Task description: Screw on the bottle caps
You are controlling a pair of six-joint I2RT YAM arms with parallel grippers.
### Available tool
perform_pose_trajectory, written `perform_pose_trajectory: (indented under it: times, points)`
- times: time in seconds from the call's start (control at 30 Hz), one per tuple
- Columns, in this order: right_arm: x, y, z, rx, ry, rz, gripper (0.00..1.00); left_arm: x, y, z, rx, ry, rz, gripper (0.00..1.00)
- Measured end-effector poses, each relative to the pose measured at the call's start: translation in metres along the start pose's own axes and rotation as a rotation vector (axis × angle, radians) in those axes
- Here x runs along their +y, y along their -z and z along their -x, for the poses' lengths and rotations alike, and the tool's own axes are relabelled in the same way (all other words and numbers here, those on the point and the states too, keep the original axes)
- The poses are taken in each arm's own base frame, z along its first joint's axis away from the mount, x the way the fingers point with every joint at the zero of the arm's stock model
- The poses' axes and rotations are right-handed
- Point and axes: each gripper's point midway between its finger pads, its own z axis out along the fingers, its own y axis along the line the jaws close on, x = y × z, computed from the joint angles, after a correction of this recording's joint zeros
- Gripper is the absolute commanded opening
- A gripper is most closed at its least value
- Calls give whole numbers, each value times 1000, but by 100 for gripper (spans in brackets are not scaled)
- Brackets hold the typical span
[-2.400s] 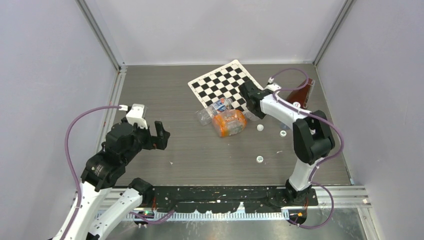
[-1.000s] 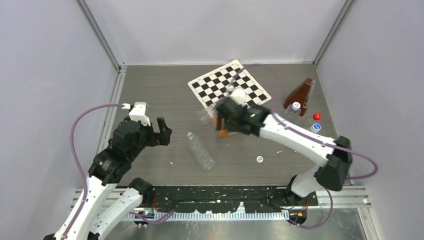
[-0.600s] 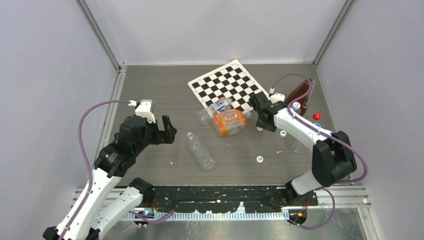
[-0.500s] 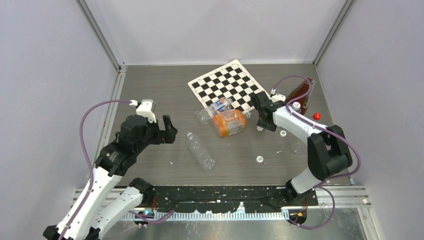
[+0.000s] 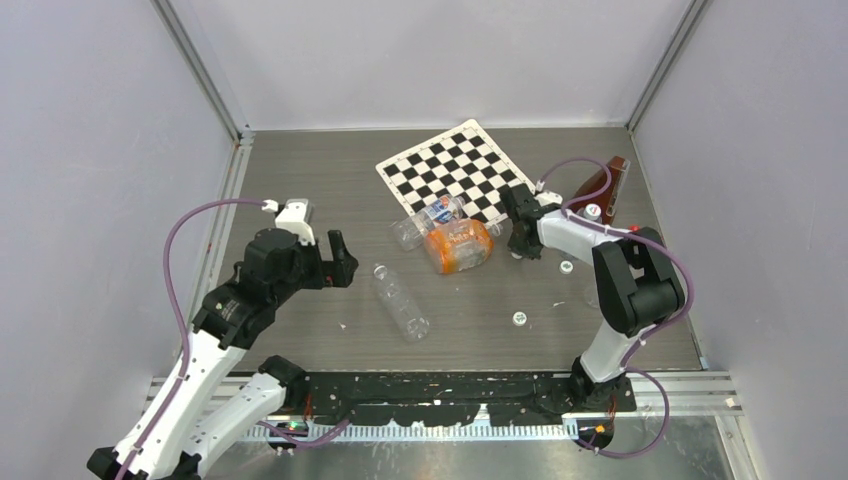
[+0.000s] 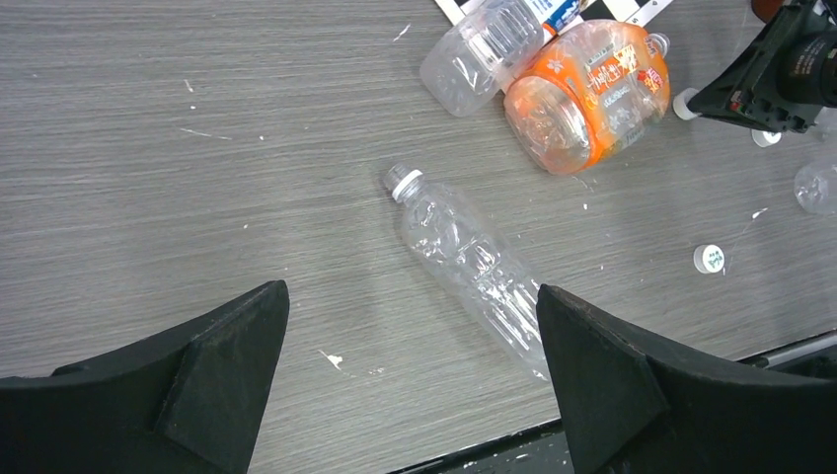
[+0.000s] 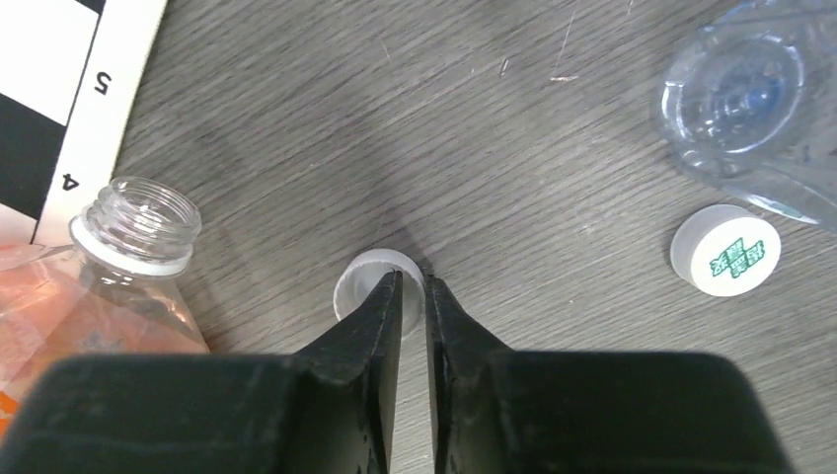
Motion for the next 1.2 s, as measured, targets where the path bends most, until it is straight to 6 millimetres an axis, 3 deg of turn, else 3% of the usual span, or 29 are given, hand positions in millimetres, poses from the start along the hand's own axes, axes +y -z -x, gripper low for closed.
perform_pose_trajectory:
  times: [0.13, 0.33, 0.43, 0.57, 0.77, 0.9, 1.07, 1.2]
  points:
    - [2, 0, 1, -11, -10, 19, 1, -5, 0, -2, 10, 2, -25, 100]
    - [0, 24, -16, 42, -29, 124, 1, -22, -3, 0, -9, 6, -128, 100]
    - [12, 57, -13, 46, -75, 266, 1, -37, -6, 1, -40, 0, -221, 100]
    - [40, 121, 10, -9, -158, 543, 1, -61, -9, 11, -98, -5, -358, 100]
    - [68, 212, 32, -78, -224, 937, 0, -104, -7, 49, -211, 54, -563, 100]
    - [85, 259, 38, -63, -243, 1145, 1, -132, -9, 67, -239, 92, -705, 100]
    - [105, 304, 32, 2, -235, 1348, 1, -161, -1, 80, -306, 10, -865, 96]
    - [118, 335, 12, 74, -179, 1470, 1, -185, 21, 85, -421, -175, -1006, 92]
